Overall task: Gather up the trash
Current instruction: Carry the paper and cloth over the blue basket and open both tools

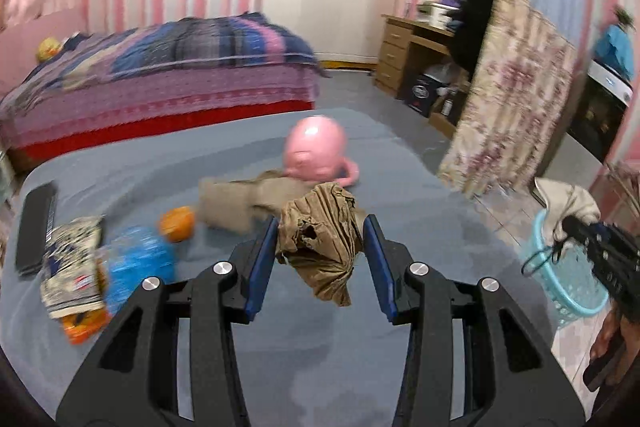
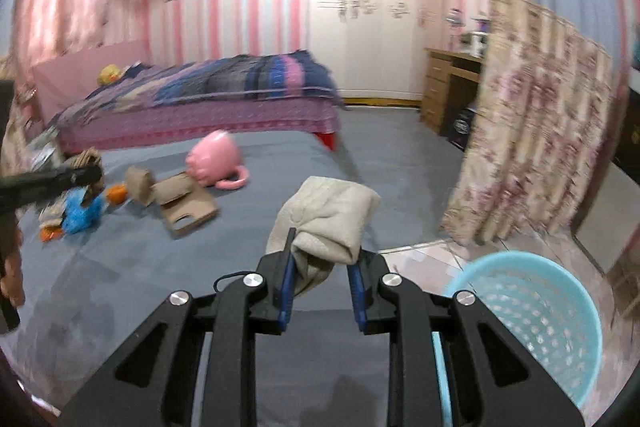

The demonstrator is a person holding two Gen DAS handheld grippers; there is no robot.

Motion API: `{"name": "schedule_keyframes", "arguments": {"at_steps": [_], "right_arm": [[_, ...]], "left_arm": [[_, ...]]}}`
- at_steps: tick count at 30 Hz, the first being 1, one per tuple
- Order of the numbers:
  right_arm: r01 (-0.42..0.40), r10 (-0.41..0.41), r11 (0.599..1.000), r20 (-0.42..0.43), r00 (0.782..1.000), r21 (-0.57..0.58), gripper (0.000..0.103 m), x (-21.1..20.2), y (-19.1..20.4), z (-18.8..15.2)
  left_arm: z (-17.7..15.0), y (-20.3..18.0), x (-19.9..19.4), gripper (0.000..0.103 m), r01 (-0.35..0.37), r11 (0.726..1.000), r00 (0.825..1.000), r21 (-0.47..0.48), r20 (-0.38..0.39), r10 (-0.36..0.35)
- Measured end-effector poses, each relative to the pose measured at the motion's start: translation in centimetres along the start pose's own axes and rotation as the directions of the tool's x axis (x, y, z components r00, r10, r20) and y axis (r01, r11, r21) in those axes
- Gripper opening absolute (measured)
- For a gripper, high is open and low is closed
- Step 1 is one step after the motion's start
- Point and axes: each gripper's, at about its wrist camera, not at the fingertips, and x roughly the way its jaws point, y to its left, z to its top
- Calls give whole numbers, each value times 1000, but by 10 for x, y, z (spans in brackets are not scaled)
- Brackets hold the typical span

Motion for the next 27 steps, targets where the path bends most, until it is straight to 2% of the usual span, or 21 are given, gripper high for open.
{"name": "schedule_keyframes", "arguments": {"at_steps": [3, 6, 8, 13, 16, 19, 24, 27], "right_arm": [[72, -73, 996, 20, 997, 48, 24, -7, -26, 3], [173, -176, 979, 24, 984, 106, 24, -17, -60, 2], [229, -235, 961, 27, 972, 154, 24, -25, -88, 3], [337, -347, 917, 11, 938, 215, 24, -41, -139, -10], [385, -388, 901, -25, 921, 199, 24, -39, -158, -19], [416, -418, 888, -36, 908, 196, 24, -41, -175, -22], [453, -451, 867, -57, 891, 207, 24, -44, -200, -34], [462, -456, 862, -78, 887, 210, 24, -42, -207, -44]], "left_arm": [[4, -40, 8, 43, 58, 998, 998, 27, 10, -59], [6, -81, 18, 43, 99, 994, 995, 51, 9, -99], [7, -109, 24, 43, 114, 990, 993, 81, 14, -116], [16, -187, 37, 43, 215, 960, 976, 178, 3, -219], [18, -228, 43, 43, 288, 928, 956, 237, -13, -294], [12, -256, 53, 43, 353, 899, 934, 258, -46, -354], [-4, -301, 72, 43, 415, 856, 909, 307, -101, -405], [-17, -325, 82, 43, 426, 835, 904, 349, -117, -412]]}}
